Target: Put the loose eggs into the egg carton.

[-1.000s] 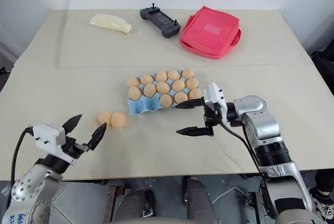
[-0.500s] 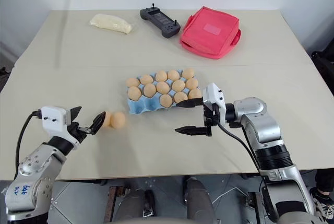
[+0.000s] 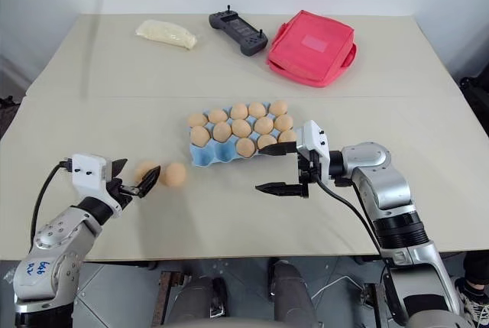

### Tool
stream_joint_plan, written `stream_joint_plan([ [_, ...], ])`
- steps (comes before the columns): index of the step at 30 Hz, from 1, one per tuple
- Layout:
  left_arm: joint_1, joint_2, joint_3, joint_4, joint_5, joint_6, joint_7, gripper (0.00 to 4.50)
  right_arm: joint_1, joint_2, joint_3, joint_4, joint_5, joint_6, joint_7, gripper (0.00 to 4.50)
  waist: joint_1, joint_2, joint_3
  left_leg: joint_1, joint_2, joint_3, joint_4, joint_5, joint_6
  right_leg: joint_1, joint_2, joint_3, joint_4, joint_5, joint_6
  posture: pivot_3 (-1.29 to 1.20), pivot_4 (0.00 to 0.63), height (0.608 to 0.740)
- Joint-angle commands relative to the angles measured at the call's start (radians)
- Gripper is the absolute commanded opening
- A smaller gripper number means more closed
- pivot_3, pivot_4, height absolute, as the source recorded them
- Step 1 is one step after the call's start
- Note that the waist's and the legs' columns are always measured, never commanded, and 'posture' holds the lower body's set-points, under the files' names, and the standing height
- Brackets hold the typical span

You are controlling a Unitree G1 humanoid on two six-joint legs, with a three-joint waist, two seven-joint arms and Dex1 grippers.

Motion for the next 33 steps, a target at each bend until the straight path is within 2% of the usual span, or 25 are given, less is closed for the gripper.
stream_joint_plan([
  [1, -0.003, 0.015, -0.002, -0.03, 0.004, 0.005, -0.005, 4.5, 0.0, -0.003, -0.016, -0.017, 0.007, -0.015, -0.005, 4.48, 0.001, 0.0, 0.0, 0.0, 0.0, 0.0, 0.0, 0.0, 0.0, 0.0, 0.0, 0.0, 0.0, 0.0, 0.0, 0.0, 0.15, 0.74],
  [12, -0.035, 0.017, -0.026, -0.005, 0.024, 0.008, 0.003, 4.5, 0.0, 0.005, -0.011, -0.011, 0.001, -0.021, -0.013, 4.48, 0.002, 0.0, 0.0, 0.0, 0.0, 0.0, 0.0, 0.0, 0.0, 0.0, 0.0, 0.0, 0.0, 0.0, 0.0, 0.0, 0.15, 0.74],
  [20, -0.106, 0.043, -0.062, 0.112, 0.064, -0.025, -0.034, 4.5, -0.006, 0.012, -0.009, -0.004, -0.008, -0.024, -0.023, 4.48, 0.001, 0.0, 0.0, 0.0, 0.0, 0.0, 0.0, 0.0, 0.0, 0.0, 0.0, 0.0, 0.001, 0.0, 0.0, 0.0, 0.15, 0.74],
  [24, -0.12, 0.042, -0.067, 0.133, 0.087, -0.034, -0.02, 3.67, -0.004, 0.01, -0.015, -0.008, -0.01, -0.024, -0.032, 4.5, 0.001, 0.0, 0.0, 0.0, 0.0, 0.0, 0.0, 0.0, 0.0, 0.0, 0.0, 0.0, 0.001, 0.0, 0.0, 0.0, 0.15, 0.74],
  [29, -0.132, 0.047, -0.052, 0.136, 0.094, -0.052, -0.02, 2.05, 0.002, 0.004, -0.017, -0.019, -0.006, -0.018, -0.04, 4.5, 0.001, 0.0, 0.0, 0.0, 0.0, 0.0, 0.0, 0.0, 0.0, 0.0, -0.001, 0.0, 0.002, 0.0, 0.0, 0.0, 0.15, 0.74],
  [33, -0.163, 0.085, -0.016, 0.129, 0.071, -0.057, -0.047, 1.85, 0.004, -0.003, -0.023, -0.024, -0.004, -0.016, -0.043, 4.5, 0.001, 0.0, 0.0, 0.0, 0.0, 0.0, 0.0, 0.0, 0.0, 0.0, -0.001, 0.0, 0.002, 0.0, 0.0, 0.0, 0.15, 0.74],
])
